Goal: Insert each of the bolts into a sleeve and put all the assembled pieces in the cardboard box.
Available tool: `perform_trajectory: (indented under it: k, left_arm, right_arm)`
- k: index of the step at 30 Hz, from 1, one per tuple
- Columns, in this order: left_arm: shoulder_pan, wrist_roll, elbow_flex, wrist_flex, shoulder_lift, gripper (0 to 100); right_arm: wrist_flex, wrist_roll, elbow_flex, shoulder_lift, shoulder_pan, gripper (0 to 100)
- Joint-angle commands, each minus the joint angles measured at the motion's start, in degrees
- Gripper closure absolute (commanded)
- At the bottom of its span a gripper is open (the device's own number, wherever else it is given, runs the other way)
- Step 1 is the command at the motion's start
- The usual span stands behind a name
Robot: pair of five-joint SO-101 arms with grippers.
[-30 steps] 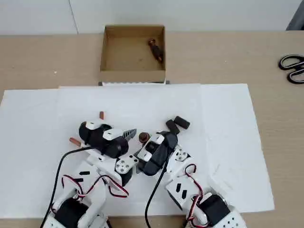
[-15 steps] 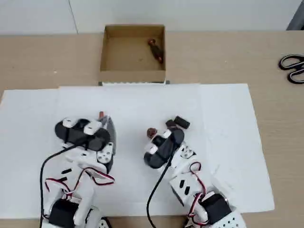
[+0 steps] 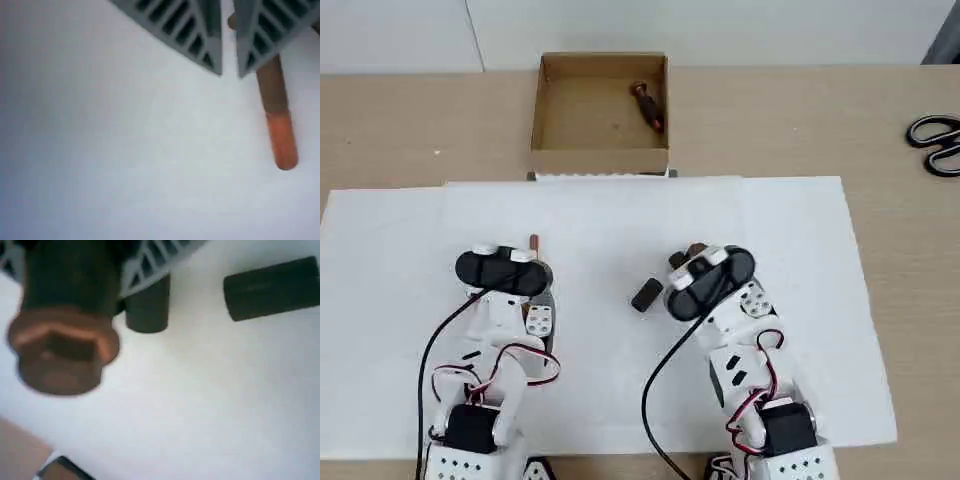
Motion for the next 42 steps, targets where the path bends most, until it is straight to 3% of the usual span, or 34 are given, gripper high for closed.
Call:
perform_trajectory:
  k: [1,5,10,19,34,42]
  left_arm:
    - [-2.1,0.7,-0.2,-0.2,-0.4,99]
    - [-6.5,5.2,-0.2,-0.2,-0.4,99]
    - [-6.9,5.5,-0.2,-0.2,-0.4,99]
    - [-6.9,5.5,-0.2,-0.2,-0.4,99]
    - [-6.9,5.5,-0.2,-0.2,-0.4,99]
    - [-6.9,5.5,-0.2,-0.2,-0.4,99]
  right_arm:
    - [-2.9,2.4,-5.5,0.7,0.9,99.7]
    - [-5.1,2.3,-10.0,8.0,1.0,99.7]
    - [-14.0,1.8,-21.9,28.4,1.3,99.7]
    - [-16.0,-10.5,-58.5,71.8,1.2,99.6]
    - [-16.0,-10.0,-112.4,126.5,-1.0,99.6]
    - [-14.0,-2.3,-130.5,144.0,-5.4,99.4]
